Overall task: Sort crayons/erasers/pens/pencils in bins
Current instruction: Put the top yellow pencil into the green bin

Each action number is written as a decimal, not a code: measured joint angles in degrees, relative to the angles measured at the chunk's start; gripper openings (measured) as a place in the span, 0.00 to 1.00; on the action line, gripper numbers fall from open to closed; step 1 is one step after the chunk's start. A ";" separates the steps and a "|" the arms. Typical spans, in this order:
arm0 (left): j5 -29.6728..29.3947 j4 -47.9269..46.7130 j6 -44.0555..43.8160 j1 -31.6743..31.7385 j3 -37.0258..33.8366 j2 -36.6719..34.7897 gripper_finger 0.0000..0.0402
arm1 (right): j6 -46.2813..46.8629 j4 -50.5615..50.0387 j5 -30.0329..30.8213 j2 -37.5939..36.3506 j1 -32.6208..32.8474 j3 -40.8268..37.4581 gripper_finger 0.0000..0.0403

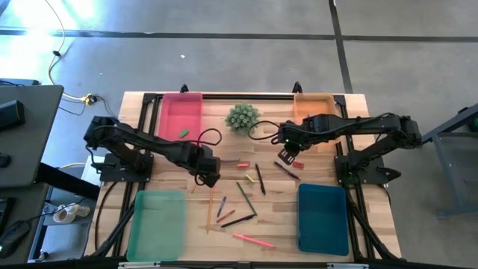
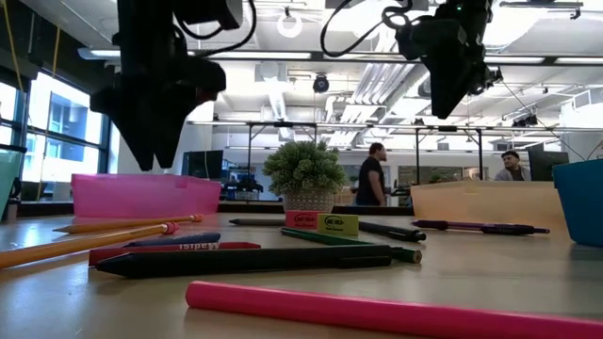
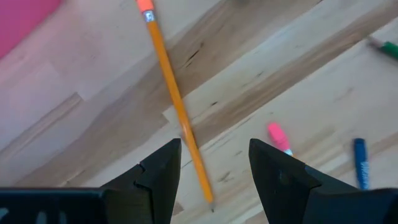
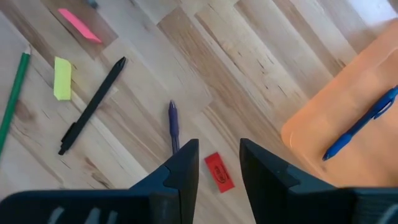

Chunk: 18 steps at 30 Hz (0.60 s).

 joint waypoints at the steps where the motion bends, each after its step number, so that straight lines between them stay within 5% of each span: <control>1: 0.02 -0.07 -0.13 0.00 0.00 0.49 0.44 | -0.18 0.00 0.00 0.01 0.00 0.00 0.26; 18: 0.38 1.59 7.43 6.31 -0.05 6.66 0.44 | -0.53 0.04 0.00 0.01 0.00 0.00 0.26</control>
